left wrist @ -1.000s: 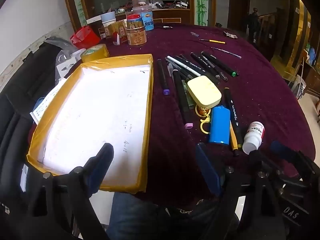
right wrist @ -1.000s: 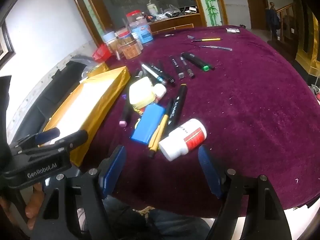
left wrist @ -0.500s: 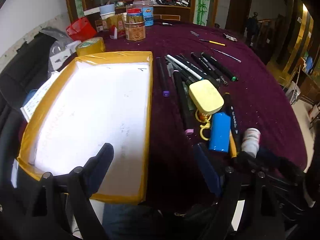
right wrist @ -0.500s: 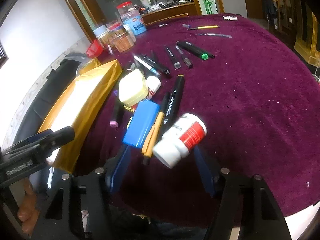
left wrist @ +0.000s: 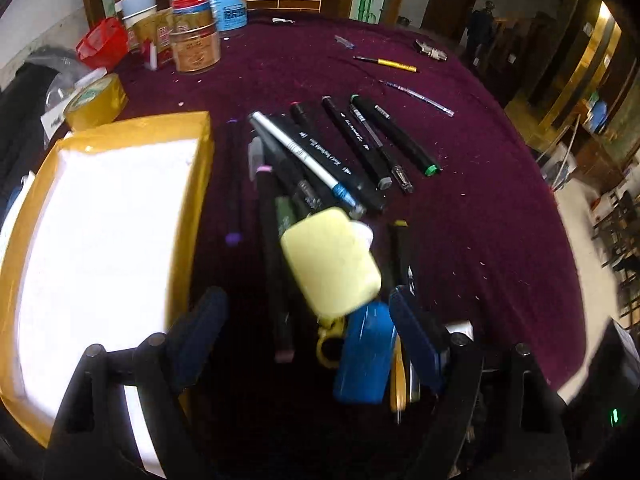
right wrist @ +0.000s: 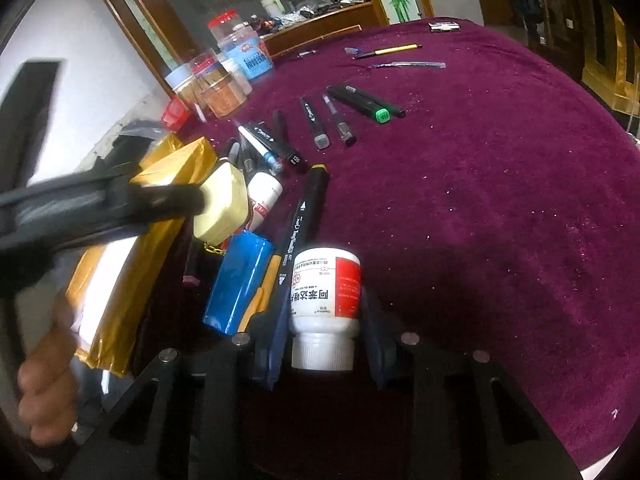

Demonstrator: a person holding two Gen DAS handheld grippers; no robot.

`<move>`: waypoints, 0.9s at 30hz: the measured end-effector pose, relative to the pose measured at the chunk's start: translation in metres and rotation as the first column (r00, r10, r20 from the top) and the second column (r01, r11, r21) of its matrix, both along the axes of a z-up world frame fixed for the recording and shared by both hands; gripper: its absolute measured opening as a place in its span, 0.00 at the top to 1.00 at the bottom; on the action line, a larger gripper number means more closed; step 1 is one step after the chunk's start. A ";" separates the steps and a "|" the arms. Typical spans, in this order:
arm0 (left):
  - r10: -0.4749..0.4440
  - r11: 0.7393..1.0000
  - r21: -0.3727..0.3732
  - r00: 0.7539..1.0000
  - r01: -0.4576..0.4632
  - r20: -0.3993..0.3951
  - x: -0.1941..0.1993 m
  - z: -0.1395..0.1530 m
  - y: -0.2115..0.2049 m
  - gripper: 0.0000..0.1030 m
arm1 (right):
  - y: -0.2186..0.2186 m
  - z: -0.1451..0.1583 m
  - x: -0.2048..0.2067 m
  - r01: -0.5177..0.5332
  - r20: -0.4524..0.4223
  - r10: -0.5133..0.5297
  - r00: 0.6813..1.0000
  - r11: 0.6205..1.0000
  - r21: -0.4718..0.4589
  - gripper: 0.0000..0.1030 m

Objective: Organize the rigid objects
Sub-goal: 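Grasp the white red-labelled bottle with the right tool while the left tool grasps the yellow case, then carry both items into the yellow-rimmed white tray and open both tools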

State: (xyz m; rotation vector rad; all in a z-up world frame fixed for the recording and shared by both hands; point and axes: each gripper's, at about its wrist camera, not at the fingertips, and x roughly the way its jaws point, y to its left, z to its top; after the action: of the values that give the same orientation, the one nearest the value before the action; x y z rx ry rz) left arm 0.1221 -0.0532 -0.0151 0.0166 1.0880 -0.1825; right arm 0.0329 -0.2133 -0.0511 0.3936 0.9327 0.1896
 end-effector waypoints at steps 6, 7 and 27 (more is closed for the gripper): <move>-0.011 0.997 0.074 1.000 0.011 -0.003 0.010 -0.013 -0.022 0.19 | -0.005 -0.002 -0.002 -0.059 0.045 0.059 0.997 0.998 -0.001 0.70; -0.008 0.996 0.084 1.000 0.009 -0.012 0.011 -0.016 -0.024 0.19 | -0.005 -0.002 -0.003 -0.062 0.043 0.063 0.997 0.998 -0.018 0.70; 0.051 0.989 -0.140 0.999 -0.050 0.004 -0.004 0.013 0.010 0.51 | -0.022 -0.007 0.002 -0.035 0.076 0.029 0.997 0.997 0.074 0.70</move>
State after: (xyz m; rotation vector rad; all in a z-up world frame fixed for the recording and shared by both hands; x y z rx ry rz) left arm 0.1185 -0.0435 -0.0022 -0.1362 1.0650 -0.2129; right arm 0.0348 -0.2350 -0.0582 0.4384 0.8604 0.2680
